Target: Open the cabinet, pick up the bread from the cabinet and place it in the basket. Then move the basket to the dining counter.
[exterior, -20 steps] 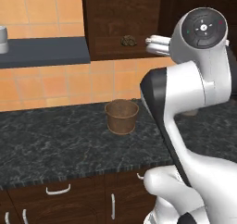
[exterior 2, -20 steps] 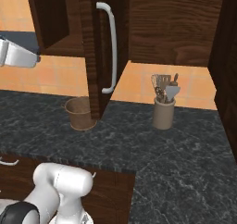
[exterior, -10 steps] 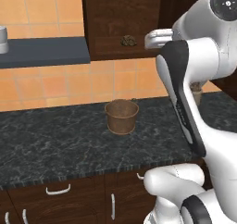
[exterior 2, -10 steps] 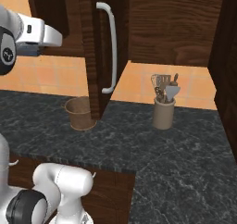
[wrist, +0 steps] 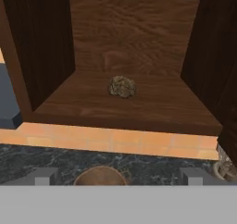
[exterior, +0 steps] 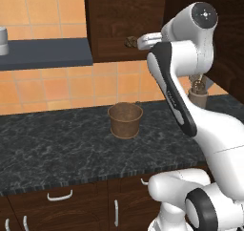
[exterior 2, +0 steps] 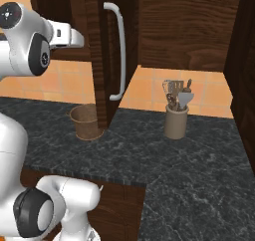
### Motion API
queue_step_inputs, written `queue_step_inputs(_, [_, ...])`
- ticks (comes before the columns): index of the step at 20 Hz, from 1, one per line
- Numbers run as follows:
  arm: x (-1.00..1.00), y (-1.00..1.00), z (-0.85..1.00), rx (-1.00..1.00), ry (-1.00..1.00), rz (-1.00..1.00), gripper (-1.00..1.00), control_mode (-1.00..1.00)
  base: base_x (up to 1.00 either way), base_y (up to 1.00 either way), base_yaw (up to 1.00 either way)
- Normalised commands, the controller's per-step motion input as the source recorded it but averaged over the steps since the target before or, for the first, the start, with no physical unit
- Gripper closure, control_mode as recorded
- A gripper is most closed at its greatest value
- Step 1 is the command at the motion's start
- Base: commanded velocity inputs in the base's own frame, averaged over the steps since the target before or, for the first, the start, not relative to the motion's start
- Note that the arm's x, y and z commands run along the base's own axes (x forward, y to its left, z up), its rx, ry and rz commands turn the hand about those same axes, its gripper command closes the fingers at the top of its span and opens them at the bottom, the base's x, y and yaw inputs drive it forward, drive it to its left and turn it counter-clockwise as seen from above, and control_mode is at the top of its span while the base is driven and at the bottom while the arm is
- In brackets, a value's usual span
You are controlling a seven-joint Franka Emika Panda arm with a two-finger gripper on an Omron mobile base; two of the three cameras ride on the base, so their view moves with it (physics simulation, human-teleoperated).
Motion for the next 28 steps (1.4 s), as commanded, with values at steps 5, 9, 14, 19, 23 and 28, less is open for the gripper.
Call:
queue_step_inputs(5, [0.78, -0.04, -0.08, -0.04, 0.11, -0.01, -1.0, -1.0, 0.0, 0.0, 0.0])
queue_step_inputs(9, [1.0, 0.01, 0.0, 0.0, 0.15, 0.0, -1.0, -1.0, 0.0, 0.0, 0.0])
queue_step_inputs(14, [0.92, 0.06, -0.1, 0.0, 0.02, 0.0, -1.0, -1.0, 0.0, 0.0, 0.0])
queue_step_inputs(19, [0.63, 0.0, -0.4, 0.0, 0.0, 0.0, -1.0, -1.0, 0.0, 0.0, 0.0])
queue_step_inputs(23, [0.49, 0.0, -0.13, 0.0, -0.06, 0.0, -1.0, -1.0, 0.0, 0.0, 0.0])
queue_step_inputs(28, [0.5, 0.05, 0.16, 0.0, -0.04, 0.0, -1.0, -1.0, 0.0, 0.0, 0.0])
